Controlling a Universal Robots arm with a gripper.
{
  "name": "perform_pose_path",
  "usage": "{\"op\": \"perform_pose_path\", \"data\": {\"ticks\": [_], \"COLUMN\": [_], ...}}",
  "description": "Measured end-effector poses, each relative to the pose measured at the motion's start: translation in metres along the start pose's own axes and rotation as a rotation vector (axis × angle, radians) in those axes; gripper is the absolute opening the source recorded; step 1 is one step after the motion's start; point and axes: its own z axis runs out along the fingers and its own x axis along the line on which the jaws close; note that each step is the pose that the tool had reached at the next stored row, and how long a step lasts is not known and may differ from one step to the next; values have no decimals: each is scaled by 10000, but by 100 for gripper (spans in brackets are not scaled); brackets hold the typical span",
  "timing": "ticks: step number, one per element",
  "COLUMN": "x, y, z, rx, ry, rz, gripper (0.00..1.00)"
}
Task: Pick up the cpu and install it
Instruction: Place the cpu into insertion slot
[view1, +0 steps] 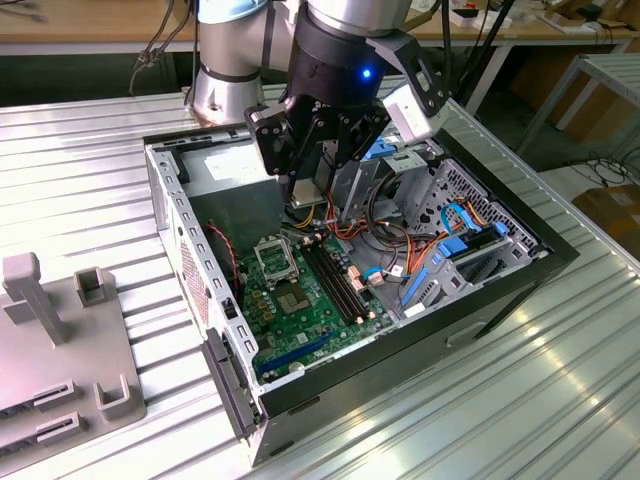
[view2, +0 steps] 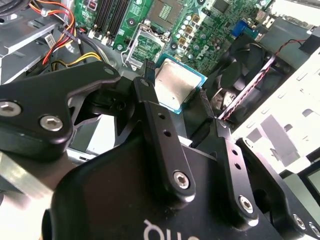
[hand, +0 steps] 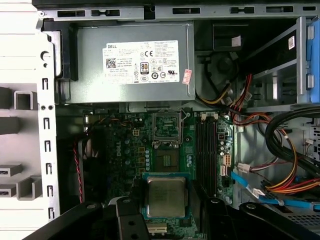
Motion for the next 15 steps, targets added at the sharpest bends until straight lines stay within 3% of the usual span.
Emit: {"op": "perform_pose_path", "data": {"ticks": [15], "x": [-1], "y": [-24], "z": [39], "rx": [3], "ry": [2], "rz": [-50], "gripper": [47]}}
